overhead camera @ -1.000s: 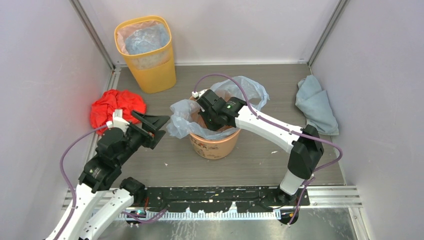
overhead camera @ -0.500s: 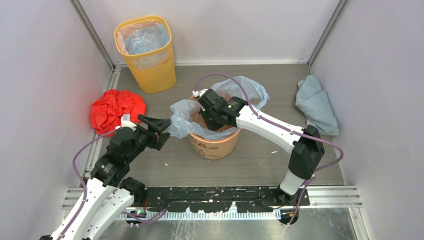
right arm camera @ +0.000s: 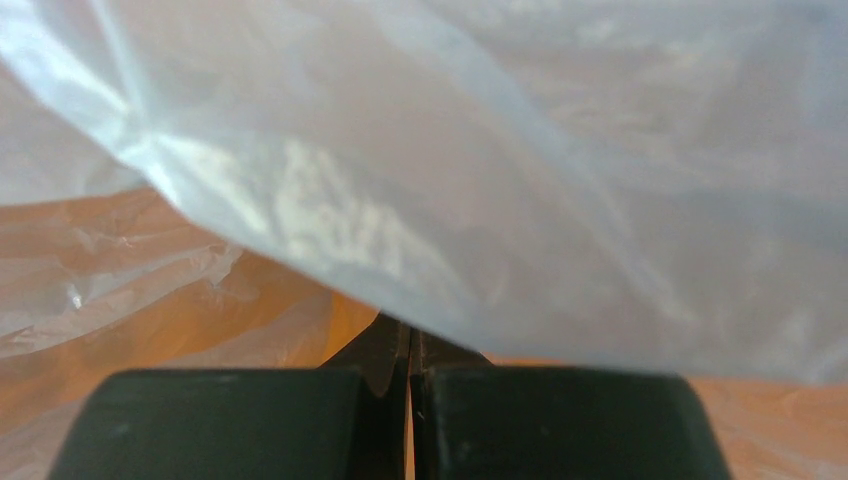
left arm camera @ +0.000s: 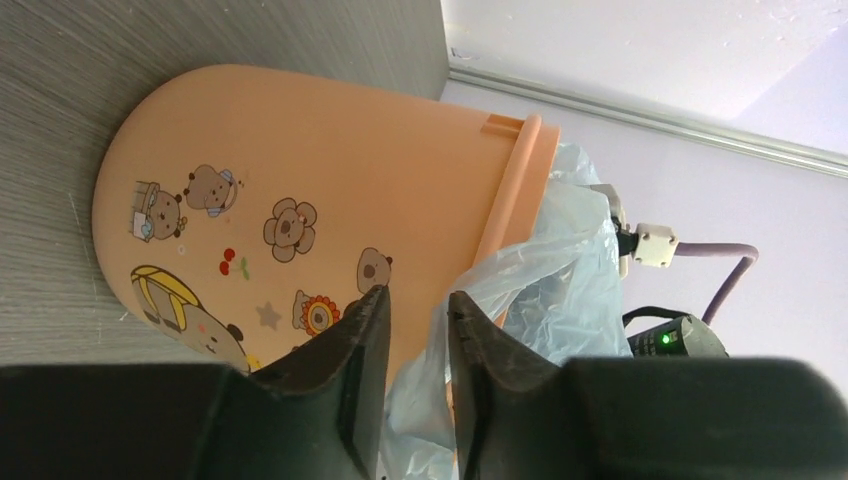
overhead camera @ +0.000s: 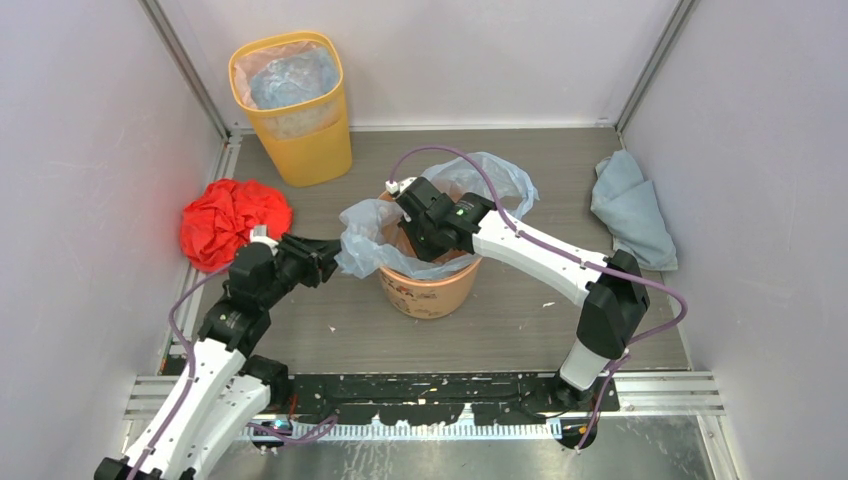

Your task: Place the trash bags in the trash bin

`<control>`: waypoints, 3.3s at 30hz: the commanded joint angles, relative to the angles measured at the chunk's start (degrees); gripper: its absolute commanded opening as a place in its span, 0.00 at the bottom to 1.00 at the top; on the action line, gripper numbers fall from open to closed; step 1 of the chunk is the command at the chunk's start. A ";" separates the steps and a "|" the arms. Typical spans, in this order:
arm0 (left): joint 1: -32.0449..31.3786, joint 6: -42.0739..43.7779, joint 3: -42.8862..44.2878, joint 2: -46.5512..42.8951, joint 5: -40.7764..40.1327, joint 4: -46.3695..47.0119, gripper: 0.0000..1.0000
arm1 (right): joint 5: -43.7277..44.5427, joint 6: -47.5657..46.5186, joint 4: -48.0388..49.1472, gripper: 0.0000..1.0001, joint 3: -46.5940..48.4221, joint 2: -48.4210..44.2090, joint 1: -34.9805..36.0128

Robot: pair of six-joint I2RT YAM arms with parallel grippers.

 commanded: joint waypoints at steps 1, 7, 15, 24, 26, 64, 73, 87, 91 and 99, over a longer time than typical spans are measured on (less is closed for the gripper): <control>2.04 -1.18 -0.22 1.24 5.16 8.18 0.25 | -0.10 -0.28 1.35 0.01 0.98 -1.56 -0.44; 4.92 0.25 -0.79 2.60 7.82 9.45 0.03 | -0.04 -0.23 1.55 0.01 0.74 -1.23 -0.63; 16.53 5.50 -2.08 11.55 17.56 16.11 0.00 | -0.13 0.06 1.76 0.01 0.60 -0.79 -0.83; 20.28 6.86 3.44 22.20 27.39 26.60 0.00 | -0.19 0.30 1.60 0.01 1.83 0.75 -1.21; 20.28 7.48 3.34 19.22 28.48 24.01 0.09 | -0.21 0.26 1.49 0.01 2.14 1.05 -1.31; 18.75 5.75 -4.63 -1.13 35.43 7.28 0.51 | -0.99 -0.75 -0.03 0.01 5.07 3.81 -1.79; 18.78 2.89 -4.64 0.35 35.87 11.21 0.44 | -1.11 -0.71 -0.26 0.01 5.59 4.05 -1.73; 11.87 2.54 -5.88 -0.06 32.68 11.91 0.44 | -1.23 -0.80 -0.36 0.01 6.40 4.99 -1.72; 11.75 2.60 -7.35 0.56 31.47 13.04 0.34 | -1.36 -0.71 -0.17 0.01 6.18 5.02 -1.76; 11.71 1.11 -9.56 7.74 29.91 23.40 0.09 | -1.18 -0.63 0.07 0.01 5.35 4.64 -1.76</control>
